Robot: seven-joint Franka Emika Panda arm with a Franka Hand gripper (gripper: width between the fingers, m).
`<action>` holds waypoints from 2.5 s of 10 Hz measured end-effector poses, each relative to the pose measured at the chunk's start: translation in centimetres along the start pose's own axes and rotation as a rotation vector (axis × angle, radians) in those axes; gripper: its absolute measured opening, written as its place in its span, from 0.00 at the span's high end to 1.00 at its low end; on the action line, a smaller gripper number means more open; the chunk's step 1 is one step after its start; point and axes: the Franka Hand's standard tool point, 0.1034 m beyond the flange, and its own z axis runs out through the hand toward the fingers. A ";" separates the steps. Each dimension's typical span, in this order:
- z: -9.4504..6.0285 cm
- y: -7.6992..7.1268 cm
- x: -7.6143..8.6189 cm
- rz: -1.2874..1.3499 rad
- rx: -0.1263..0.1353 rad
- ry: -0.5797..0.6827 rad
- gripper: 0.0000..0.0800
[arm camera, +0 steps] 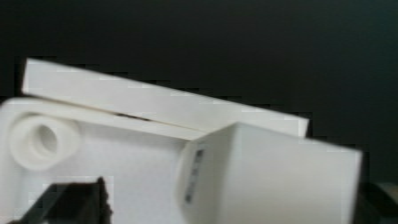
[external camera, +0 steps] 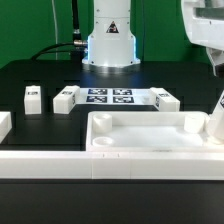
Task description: Assemble desk
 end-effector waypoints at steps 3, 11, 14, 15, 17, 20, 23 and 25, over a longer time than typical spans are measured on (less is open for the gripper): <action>0.1 0.1 0.0 -0.244 -0.001 0.000 0.19; 0.0 -0.1 0.0 -1.026 -0.120 -0.007 0.19; 0.1 0.0 0.0 -1.144 -0.127 -0.011 0.37; 0.0 0.0 0.5 -1.147 -0.132 -0.003 0.54; 0.0 0.1 0.9 -1.141 -0.135 -0.001 0.58; 0.0 0.5 2.3 -1.095 -0.099 0.010 0.61; -0.1 0.7 3.4 -0.989 -0.043 0.039 0.63; -0.1 0.5 3.5 -0.877 -0.023 0.055 0.63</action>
Offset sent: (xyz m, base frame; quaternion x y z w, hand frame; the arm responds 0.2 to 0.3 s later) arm 0.0000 0.0000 0.0000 0.0000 0.0000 -0.1296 0.9916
